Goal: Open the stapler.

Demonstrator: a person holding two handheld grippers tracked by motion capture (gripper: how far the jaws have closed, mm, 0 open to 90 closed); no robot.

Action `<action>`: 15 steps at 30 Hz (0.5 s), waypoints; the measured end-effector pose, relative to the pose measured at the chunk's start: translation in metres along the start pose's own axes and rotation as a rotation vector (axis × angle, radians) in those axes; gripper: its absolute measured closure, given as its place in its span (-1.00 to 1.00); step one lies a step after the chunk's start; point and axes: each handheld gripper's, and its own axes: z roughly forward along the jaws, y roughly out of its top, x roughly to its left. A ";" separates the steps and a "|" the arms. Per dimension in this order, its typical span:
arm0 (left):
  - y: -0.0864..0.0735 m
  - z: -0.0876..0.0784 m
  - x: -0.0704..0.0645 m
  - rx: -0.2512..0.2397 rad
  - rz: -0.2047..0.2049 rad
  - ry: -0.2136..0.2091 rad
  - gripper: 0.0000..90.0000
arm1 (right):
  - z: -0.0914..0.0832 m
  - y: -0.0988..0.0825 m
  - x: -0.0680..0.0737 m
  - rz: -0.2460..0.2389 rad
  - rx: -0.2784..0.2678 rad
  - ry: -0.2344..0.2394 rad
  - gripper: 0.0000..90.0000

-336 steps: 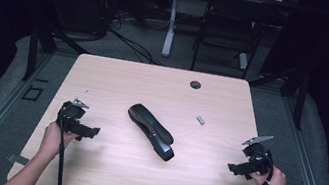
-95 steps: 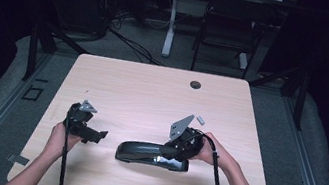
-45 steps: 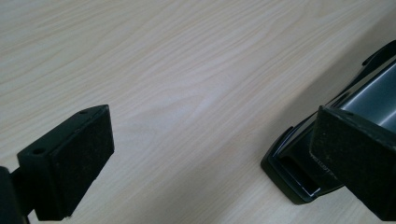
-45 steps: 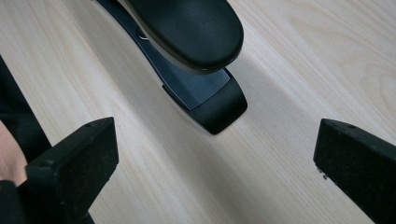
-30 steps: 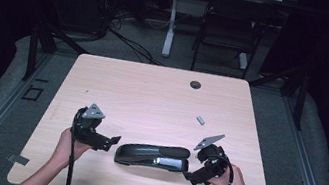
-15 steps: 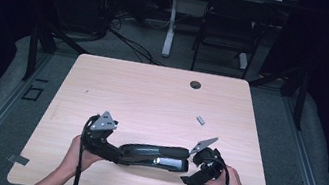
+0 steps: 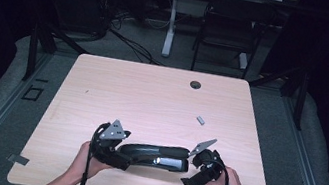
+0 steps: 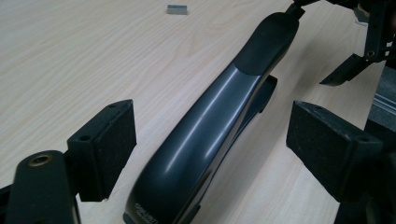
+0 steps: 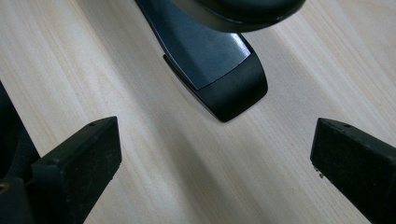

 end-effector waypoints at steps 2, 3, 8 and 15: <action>0.000 0.003 -0.007 0.013 0.019 -0.010 -0.49 | 0.001 0.000 0.000 0.006 -0.002 0.005 -0.96; 0.000 0.005 -0.011 0.016 0.029 -0.010 -0.47 | 0.001 0.000 0.001 0.008 -0.002 0.011 -0.96; 0.002 0.014 -0.025 0.043 0.046 -0.014 -0.23 | 0.003 0.001 0.003 -0.007 0.003 0.009 -0.94; 0.002 0.025 -0.033 0.058 0.061 -0.010 0.04 | 0.006 0.001 0.003 -0.013 -0.008 0.002 -0.90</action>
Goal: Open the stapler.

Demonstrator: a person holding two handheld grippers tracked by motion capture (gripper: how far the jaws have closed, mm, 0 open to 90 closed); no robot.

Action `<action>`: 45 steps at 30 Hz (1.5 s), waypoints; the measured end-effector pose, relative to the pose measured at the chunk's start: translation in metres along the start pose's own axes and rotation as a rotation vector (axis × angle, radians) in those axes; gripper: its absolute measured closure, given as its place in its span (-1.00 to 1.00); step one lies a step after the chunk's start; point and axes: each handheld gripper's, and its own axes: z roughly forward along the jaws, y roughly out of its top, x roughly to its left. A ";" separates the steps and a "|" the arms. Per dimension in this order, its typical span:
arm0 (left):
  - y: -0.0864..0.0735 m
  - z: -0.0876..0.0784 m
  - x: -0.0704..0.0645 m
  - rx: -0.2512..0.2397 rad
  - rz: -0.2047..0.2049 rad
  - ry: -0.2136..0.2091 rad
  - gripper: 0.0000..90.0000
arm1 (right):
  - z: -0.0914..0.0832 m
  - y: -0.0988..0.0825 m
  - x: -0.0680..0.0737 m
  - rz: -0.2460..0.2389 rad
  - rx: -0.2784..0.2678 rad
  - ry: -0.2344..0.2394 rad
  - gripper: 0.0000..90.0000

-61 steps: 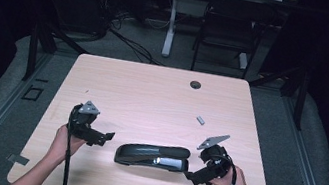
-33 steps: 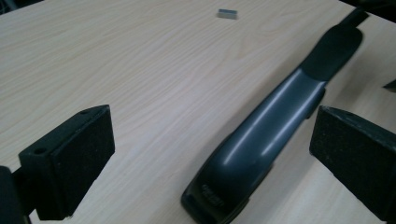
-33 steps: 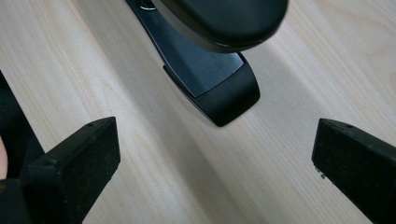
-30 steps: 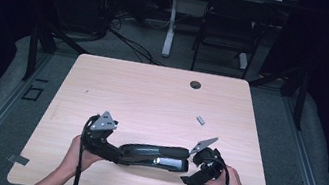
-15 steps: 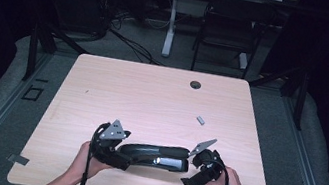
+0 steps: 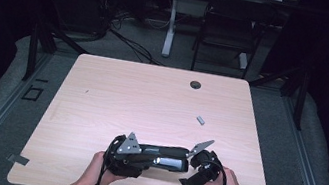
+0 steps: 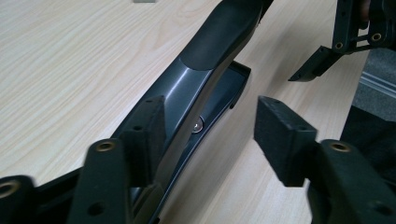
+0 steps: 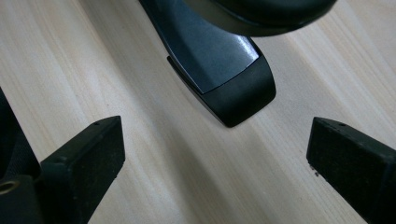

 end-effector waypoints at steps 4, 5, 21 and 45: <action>0.000 0.006 -0.004 0.010 0.016 -0.012 0.18 | -0.001 0.000 0.000 -0.001 -0.009 -0.002 -0.82; 0.000 0.006 -0.004 0.010 0.016 -0.012 0.20 | -0.001 0.000 0.000 -0.004 -0.010 -0.007 -0.79; -0.003 0.032 -0.018 0.017 0.038 -0.019 0.67 | 0.000 0.001 0.005 -0.034 -0.080 -0.046 -0.14; -0.008 0.069 -0.040 -0.073 -0.012 0.063 1.00 | 0.016 -0.001 0.008 -0.058 -0.150 -0.122 0.89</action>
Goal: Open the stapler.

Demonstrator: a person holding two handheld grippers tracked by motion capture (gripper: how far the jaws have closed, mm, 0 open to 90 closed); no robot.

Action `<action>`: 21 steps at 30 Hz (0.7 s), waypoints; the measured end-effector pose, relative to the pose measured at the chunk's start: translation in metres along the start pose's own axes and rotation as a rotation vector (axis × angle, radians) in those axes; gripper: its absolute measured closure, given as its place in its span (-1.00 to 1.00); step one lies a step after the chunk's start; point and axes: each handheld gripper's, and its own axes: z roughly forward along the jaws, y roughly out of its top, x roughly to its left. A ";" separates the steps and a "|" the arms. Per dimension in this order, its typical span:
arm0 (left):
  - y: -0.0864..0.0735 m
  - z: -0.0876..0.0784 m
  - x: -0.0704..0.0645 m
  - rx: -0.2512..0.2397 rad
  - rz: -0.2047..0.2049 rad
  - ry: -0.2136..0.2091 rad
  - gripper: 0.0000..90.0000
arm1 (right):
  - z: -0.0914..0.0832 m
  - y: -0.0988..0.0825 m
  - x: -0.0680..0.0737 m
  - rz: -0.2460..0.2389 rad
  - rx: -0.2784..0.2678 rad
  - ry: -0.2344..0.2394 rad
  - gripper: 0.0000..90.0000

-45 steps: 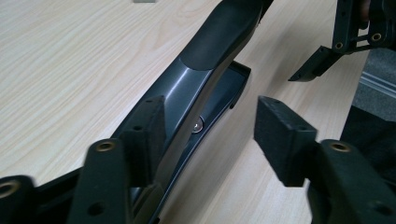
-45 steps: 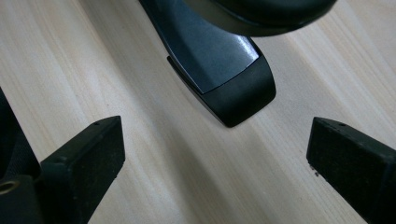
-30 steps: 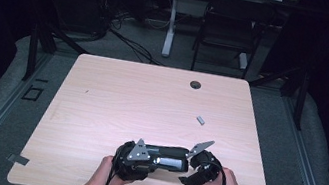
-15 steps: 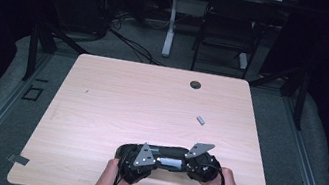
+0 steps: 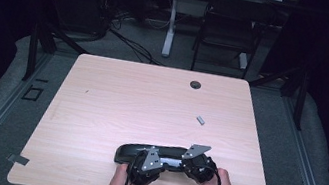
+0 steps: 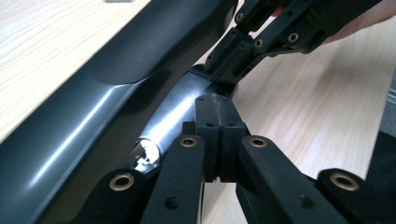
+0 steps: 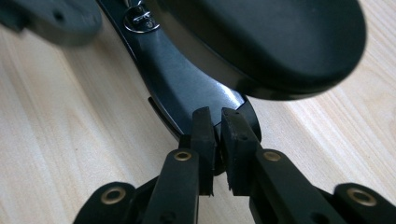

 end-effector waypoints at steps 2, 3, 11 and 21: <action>-0.001 0.004 -0.003 -0.020 -0.013 0.009 1.00 | 0.001 -0.002 -0.001 0.005 -0.020 0.000 0.92; -0.001 0.006 -0.004 -0.032 -0.020 0.013 1.00 | 0.002 -0.002 0.000 0.014 -0.027 -0.003 0.93; 0.000 0.018 -0.007 -0.085 -0.082 0.028 1.00 | 0.000 -0.006 0.001 0.006 -0.042 -0.010 0.97; 0.000 0.029 -0.006 -0.086 -0.116 0.019 1.00 | 0.001 -0.010 -0.003 0.057 -0.077 0.002 0.92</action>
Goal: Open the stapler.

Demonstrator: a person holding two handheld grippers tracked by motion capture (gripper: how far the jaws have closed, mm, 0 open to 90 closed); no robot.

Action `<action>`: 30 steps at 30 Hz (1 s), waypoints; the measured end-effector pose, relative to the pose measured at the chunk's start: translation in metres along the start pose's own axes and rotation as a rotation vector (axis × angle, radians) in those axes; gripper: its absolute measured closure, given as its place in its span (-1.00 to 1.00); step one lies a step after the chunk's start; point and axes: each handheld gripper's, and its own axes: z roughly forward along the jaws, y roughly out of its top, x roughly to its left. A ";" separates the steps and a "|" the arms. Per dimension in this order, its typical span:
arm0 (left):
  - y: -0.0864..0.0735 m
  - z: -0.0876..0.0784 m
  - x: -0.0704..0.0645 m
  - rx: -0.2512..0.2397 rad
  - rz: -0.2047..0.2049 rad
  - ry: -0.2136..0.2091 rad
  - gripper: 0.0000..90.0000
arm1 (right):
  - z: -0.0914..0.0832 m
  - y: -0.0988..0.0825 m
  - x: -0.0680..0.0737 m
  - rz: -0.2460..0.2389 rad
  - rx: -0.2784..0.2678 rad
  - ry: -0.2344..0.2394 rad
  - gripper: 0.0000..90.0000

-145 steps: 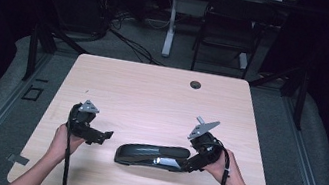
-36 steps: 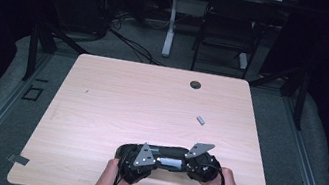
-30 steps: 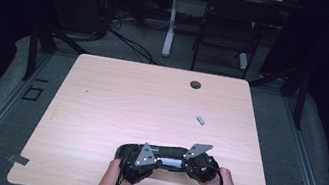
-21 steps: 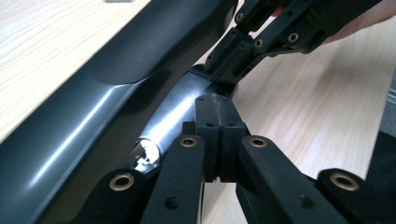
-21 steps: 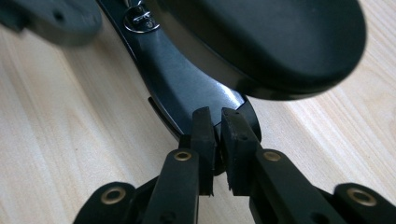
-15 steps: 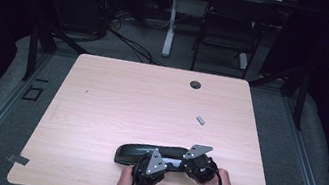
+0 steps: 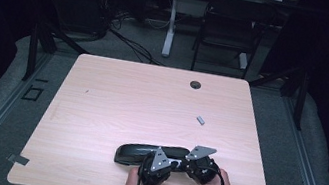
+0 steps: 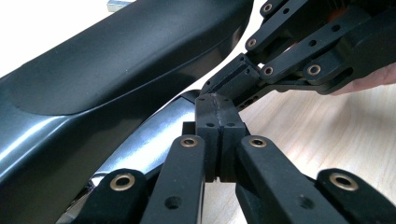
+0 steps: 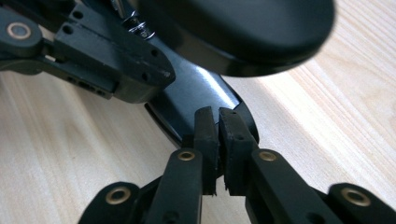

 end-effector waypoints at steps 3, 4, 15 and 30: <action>0.002 0.000 0.001 -0.011 -0.003 -0.001 1.00 | 0.001 0.001 -0.001 -0.010 -0.001 -0.006 0.93; 0.004 -0.001 0.004 -0.017 -0.010 0.002 1.00 | 0.002 0.001 0.000 -0.013 -0.005 -0.012 0.96; 0.005 0.002 0.004 -0.021 -0.018 0.001 1.00 | 0.002 0.001 0.001 -0.035 -0.018 0.003 1.00; 0.005 0.006 0.004 -0.024 -0.018 0.017 1.00 | 0.005 0.002 0.003 -0.010 -0.032 0.020 1.00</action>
